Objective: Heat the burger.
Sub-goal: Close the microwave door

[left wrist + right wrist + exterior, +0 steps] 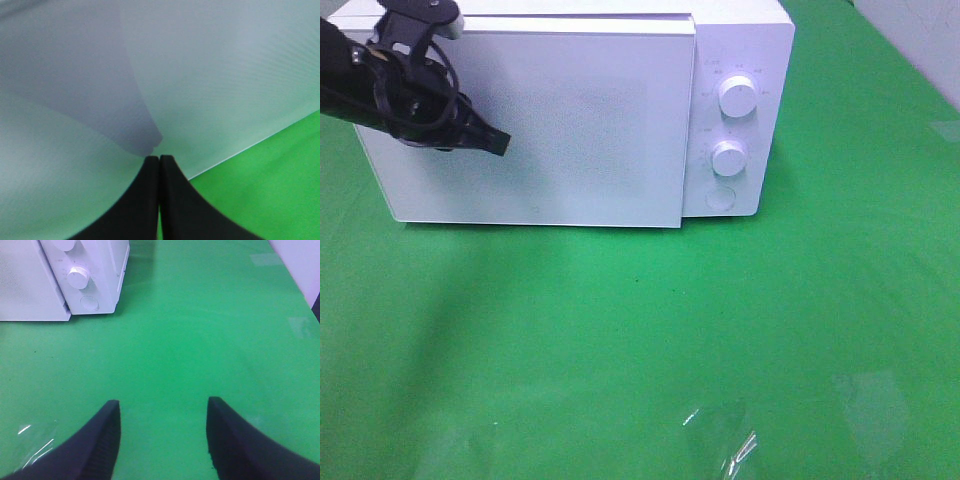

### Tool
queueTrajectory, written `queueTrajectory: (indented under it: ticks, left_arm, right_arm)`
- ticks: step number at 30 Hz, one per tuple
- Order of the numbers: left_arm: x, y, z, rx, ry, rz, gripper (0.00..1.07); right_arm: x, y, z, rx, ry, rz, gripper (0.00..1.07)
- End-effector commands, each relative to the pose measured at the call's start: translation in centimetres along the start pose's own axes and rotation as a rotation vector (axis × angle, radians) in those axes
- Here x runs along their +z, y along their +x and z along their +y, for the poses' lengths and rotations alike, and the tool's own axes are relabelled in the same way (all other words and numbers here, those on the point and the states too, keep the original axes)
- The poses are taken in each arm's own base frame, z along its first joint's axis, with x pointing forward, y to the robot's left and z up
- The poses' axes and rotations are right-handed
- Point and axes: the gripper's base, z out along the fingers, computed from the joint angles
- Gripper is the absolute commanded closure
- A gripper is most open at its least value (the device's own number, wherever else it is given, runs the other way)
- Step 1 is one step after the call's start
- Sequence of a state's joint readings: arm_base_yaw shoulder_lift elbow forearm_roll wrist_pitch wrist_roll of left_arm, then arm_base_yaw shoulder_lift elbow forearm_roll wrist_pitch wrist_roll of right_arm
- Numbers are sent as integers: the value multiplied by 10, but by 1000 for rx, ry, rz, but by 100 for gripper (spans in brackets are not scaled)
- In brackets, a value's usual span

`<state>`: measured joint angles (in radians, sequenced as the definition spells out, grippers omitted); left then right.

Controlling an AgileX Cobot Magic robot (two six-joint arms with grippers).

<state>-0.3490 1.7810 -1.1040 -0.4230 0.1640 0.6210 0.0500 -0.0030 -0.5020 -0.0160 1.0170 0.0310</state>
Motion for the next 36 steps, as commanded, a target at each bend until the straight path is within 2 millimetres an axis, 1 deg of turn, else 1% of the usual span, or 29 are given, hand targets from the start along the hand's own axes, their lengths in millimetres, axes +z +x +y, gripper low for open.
queueTrajectory:
  ticks: [1,2,3,5,6,7,8,9,10,11,14,15,17,18,23,24,28,29,30,31,32,33,34,35,36]
  left_arm:
    - [5,-18,-4,11,-19,-75,106]
    - [11,-26,-11,26,-5,-91,106]
    - [11,-26,-11,26,-5,-91,106]
    - [23,-40,-25,51,20,-119,106]
    - [23,-40,-25,51,20,-119,106]
    - [29,-47,-32,63,32,-134,106]
    - [29,-47,-32,63,32,-134,106]
    - [35,-55,-38,73,42,-151,106]
    - [35,-55,-38,73,42,-151,106]
    - [40,-61,-44,81,51,-166,106]
    - [45,-67,-49,90,58,-179,106]
    - [49,-74,-53,96,64,-196,106]
    - [51,-77,-55,99,66,-202,106]
    - [56,-80,-59,103,72,-210,106]
    - [59,-85,-66,114,87,-219,106]
    - [57,-86,-71,120,98,-216,106]
    - [50,-87,-76,129,126,-196,106]
    - [41,-89,-78,139,155,-170,106]
    - [41,-89,-78,139,155,-170,106]
    - [31,-90,-80,147,189,-134,106]
    - [31,-90,-80,147,189,-134,106]
    - [16,-94,-81,159,219,-111,106]
    - [16,-94,-81,159,219,-111,106]
    - [6,-95,-82,170,241,-87,106]
    - [-10,-97,-82,185,274,-53,106]
  right_arm:
    - [-4,1,-1,-11,4,-38,58]
    - [-4,1,-1,-11,4,-38,58]
    - [-4,1,-1,-11,4,-38,58]
    - [-4,1,-1,-11,4,-38,58]
    - [-4,1,-1,-11,4,-38,58]
    - [-4,1,-1,-11,4,-38,58]
    - [-4,1,-1,-11,4,-38,58]
    - [-4,1,-1,-11,4,-38,58]
    - [-4,1,-1,-11,4,-38,58]
    - [-4,1,-1,-11,4,-38,58]
    - [-4,1,-1,-11,4,-38,58]
    - [-4,1,-1,-11,4,-38,58]
    - [-4,1,-1,-11,4,-38,58]
    - [-4,1,-1,-11,4,-38,58]
    - [-4,1,-1,-11,4,-38,58]
    - [-4,1,-1,-11,4,-38,58]
    - [-4,1,-1,-10,4,-38,58]
    - [-4,1,-1,-9,4,-38,58]
    - [-4,1,-1,-9,4,-38,58]
    - [-4,1,-1,-9,4,-38,58]
    - [-4,1,-1,-9,4,-38,58]
    - [-4,1,-1,-9,4,-38,58]
    - [-4,1,-1,-9,4,-38,58]
    - [-4,1,-1,-9,4,-38,58]
    - [-4,1,-1,-9,4,-38,58]
